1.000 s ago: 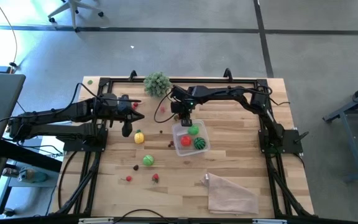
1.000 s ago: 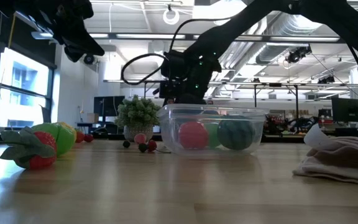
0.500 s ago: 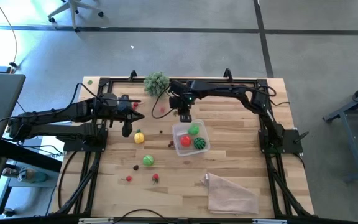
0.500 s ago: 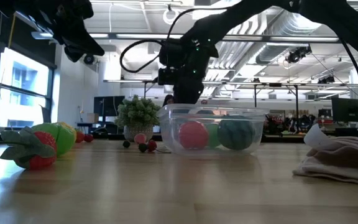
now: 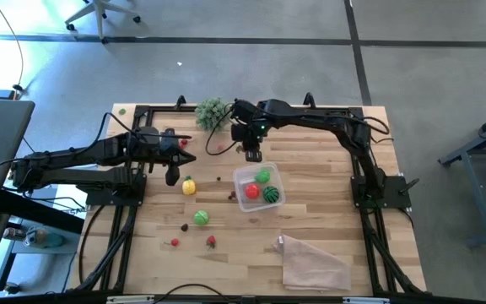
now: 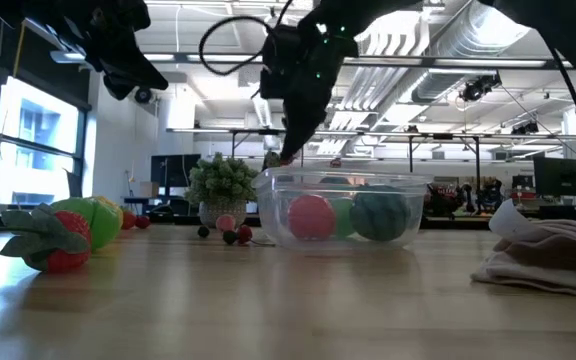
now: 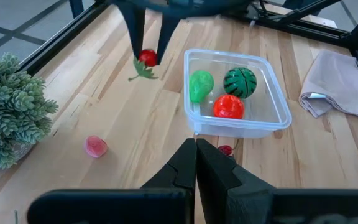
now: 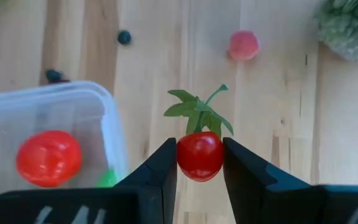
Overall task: Pick and placing Produce into tupperware
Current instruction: Put the red cherry into the transparent bin
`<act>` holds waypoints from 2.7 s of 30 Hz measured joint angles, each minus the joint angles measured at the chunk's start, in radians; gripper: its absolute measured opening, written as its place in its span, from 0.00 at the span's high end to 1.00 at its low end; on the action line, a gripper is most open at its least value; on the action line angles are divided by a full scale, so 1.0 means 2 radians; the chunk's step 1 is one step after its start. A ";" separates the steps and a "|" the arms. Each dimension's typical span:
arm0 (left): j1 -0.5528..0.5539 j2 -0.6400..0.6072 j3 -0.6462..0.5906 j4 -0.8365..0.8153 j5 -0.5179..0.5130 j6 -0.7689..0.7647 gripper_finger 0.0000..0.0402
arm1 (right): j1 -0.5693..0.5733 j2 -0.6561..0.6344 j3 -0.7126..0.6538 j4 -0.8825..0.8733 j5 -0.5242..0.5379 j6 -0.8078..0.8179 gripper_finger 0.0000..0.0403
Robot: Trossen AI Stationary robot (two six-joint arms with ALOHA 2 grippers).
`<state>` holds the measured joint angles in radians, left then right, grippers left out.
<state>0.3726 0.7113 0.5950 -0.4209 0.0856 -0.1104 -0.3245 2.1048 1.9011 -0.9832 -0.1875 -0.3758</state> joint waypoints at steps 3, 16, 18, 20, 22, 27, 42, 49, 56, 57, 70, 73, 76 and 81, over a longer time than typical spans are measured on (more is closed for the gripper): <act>0.000 0.000 0.000 0.000 0.000 0.000 1.00 | 0.009 -0.017 -0.001 -0.009 0.009 0.010 0.77; 0.000 0.000 0.000 0.000 0.000 0.000 1.00 | 0.075 -0.066 -0.035 -0.029 0.043 0.066 0.77; 0.000 0.000 0.000 0.000 0.000 0.000 1.00 | 0.083 -0.084 -0.081 0.008 0.043 0.079 0.77; 0.000 0.000 0.000 0.000 0.000 0.000 1.00 | 0.090 -0.110 -0.138 0.050 0.043 0.093 0.77; 0.000 0.000 0.000 0.000 0.000 0.000 1.00 | 0.095 -0.139 -0.195 0.113 0.044 0.102 0.77; 0.000 0.000 0.000 0.000 0.000 0.000 1.00 | 0.105 -0.199 -0.303 0.218 0.042 0.142 0.77; 0.000 0.000 0.000 0.000 0.000 0.000 1.00 | 0.115 -0.188 -0.395 0.315 0.053 0.139 0.77; 0.000 0.000 0.000 0.000 0.000 0.000 1.00 | 0.115 -0.163 -0.395 0.335 0.051 0.131 0.77; 0.000 0.000 0.000 0.000 0.000 0.000 1.00 | 0.115 -0.159 -0.395 0.349 0.051 0.131 0.77; 0.000 0.000 0.000 0.000 0.000 0.000 1.00 | 0.115 -0.159 -0.395 0.349 0.051 0.131 0.77; 0.000 0.000 0.000 0.000 0.000 0.000 1.00 | 0.115 -0.159 -0.395 0.352 0.051 0.131 0.61; 0.000 0.000 0.000 0.000 0.000 0.000 1.00 | 0.115 -0.159 -0.395 0.352 0.051 0.131 0.59; 0.000 0.000 0.000 0.000 0.000 0.000 1.00 | 0.115 -0.159 -0.395 0.352 0.051 0.132 0.57; 0.000 0.000 0.000 0.000 0.000 0.000 1.00 | 0.119 -0.174 -0.395 0.354 0.041 0.131 0.57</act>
<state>0.3729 0.7113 0.5949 -0.4210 0.0856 -0.1103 -0.0857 1.7570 1.1104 -0.2742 -0.1053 -0.1135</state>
